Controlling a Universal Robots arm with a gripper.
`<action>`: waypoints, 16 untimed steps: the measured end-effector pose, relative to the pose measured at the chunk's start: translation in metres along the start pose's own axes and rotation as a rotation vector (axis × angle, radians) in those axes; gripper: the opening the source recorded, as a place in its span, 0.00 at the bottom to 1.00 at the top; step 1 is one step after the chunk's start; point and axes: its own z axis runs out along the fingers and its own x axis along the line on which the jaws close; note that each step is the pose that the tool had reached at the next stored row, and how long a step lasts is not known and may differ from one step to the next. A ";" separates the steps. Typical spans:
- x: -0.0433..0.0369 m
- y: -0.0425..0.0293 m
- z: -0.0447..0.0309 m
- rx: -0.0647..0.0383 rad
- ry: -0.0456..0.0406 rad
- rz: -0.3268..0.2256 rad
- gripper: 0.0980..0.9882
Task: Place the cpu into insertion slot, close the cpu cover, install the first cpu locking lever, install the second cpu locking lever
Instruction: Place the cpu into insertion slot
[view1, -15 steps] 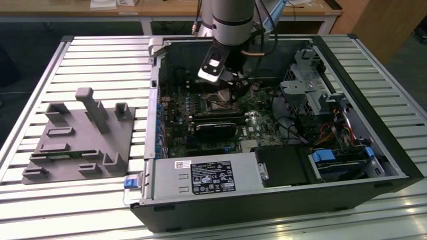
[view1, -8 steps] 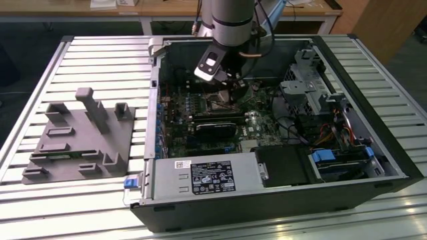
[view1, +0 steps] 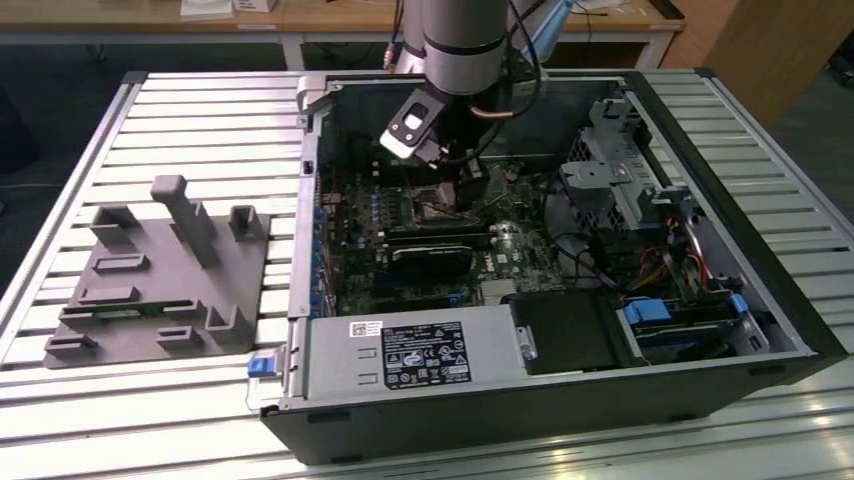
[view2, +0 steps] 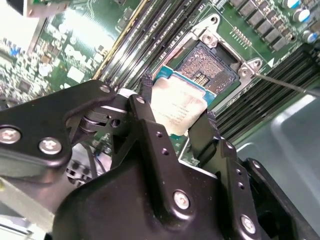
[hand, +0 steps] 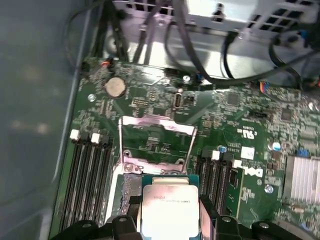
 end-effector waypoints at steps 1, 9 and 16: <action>0.0000 0.0000 0.0004 0.000 -0.0015 0.018 0.50; 0.0006 -0.0002 0.0027 -0.001 -0.0110 0.136 0.50; 0.0068 -0.0017 0.0046 -0.001 -0.0120 0.147 0.50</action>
